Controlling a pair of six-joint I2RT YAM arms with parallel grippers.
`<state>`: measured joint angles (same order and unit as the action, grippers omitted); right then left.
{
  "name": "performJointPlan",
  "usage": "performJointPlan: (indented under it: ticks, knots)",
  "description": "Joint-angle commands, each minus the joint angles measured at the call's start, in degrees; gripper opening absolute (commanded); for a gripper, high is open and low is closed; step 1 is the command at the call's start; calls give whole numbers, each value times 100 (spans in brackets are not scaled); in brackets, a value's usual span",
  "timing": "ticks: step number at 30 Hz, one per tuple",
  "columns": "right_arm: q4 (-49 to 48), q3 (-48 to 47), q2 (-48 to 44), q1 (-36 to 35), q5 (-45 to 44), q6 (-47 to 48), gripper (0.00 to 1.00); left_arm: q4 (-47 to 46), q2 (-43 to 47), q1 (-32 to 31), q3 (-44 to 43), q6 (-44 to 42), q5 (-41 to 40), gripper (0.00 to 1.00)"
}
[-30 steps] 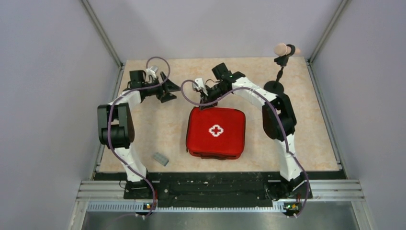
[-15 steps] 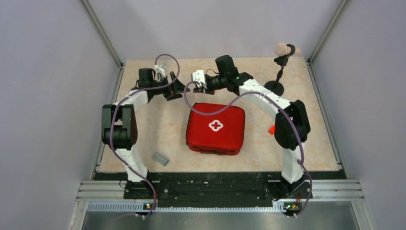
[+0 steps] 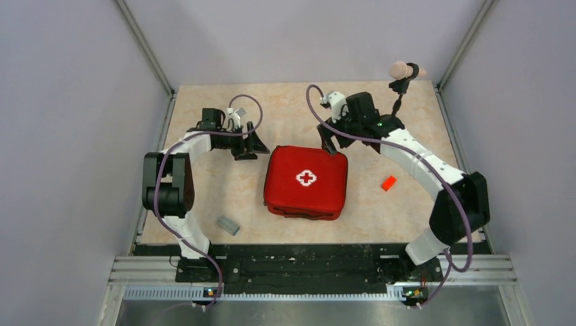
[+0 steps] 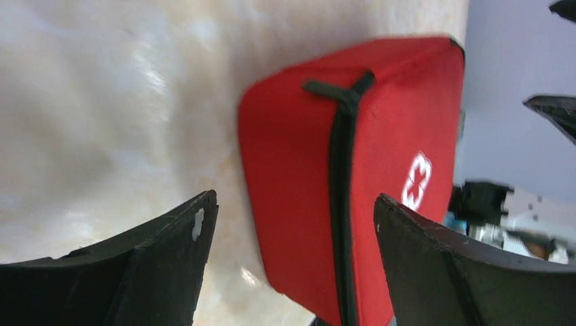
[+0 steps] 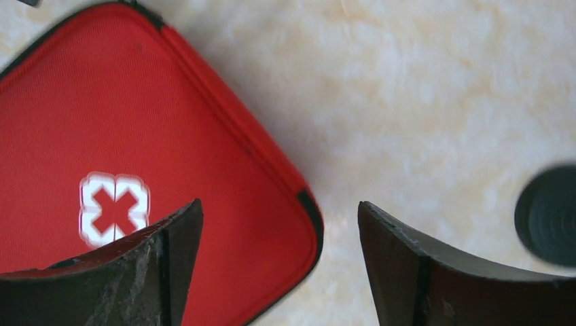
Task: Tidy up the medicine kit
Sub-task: Adjust the medicine box at the center of the board.
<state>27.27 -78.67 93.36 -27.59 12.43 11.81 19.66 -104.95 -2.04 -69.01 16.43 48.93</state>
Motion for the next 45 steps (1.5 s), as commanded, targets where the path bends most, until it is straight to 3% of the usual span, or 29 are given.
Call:
performJointPlan:
  ticks: [1, 3, 7, 11, 12, 15, 19, 21, 24, 26, 27, 28, 32, 34, 36, 38, 40, 45]
  knots:
    - [995, 691, -699, -58, -832, -721, 82, 481, 498, -260, 302, -1169, 1017, 87]
    - [1322, 707, -375, 49, -508, -907, 80, 769, 476, -373, 366, -1730, 1232, 82]
    - [1011, 543, 205, 321, 50, -1003, 58, 1661, 371, -659, 358, -3019, 1555, 62]
    - [816, -586, 1451, 347, 189, -641, 30, 1669, 598, -756, 666, -3302, 1662, 47]
    - [762, -1033, 1841, 347, 220, -541, 27, 1657, 649, -785, 692, -3340, 1707, 46]
    - [643, -2949, 3221, 350, 156, -380, 27, 1819, 693, -986, 549, -3749, 1811, 46]
    - [1350, -6623, 5256, 408, 361, -453, 32, 2661, 500, -1266, -153, -4314, 1474, 57]
    - [1435, -7390, 5474, 441, 566, -386, 39, 3567, 571, -1173, -531, -4942, 1149, 63]
    - [703, -6024, 4544, 572, 1219, -569, 47, 4787, 985, -769, -876, -6018, 739, 70]
    - [-293, -4339, 3613, 722, 1961, -909, 51, 4685, 1455, -392, -922, -6082, 406, 79]
    - [-538, -3820, 3262, 756, 2299, -917, 53, 4114, 1803, -237, -767, -5768, 117, 93]
    - [-849, -3383, 2924, 774, 2544, -844, 54, 3255, 2151, -138, -502, -5423, -175, 98]
    - [-1057, -2505, 2104, 774, 2952, -516, 58, -1308, 3158, -283, 1350, -4044, -1186, 99]
    - [-937, -2333, 1853, 782, 3012, -431, 59, -1771, 2771, -470, 1313, -3888, -1077, 99]
    - [-720, -2226, 1647, 784, 3128, -141, 60, -988, 2143, -440, 820, -4084, -357, 90]
    - [-416, -2141, 1463, 782, 3208, 280, 60, 338, 1440, -340, 158, -5109, 604, 75]
    - [-58, -2125, 1377, 789, 3181, 609, 60, 1716, 668, -251, -716, -6197, 1307, 69]
    - [588, -2205, 1215, 799, 3093, 903, 60, 6741, -1606, -165, -3336, -10585, 1780, 62]
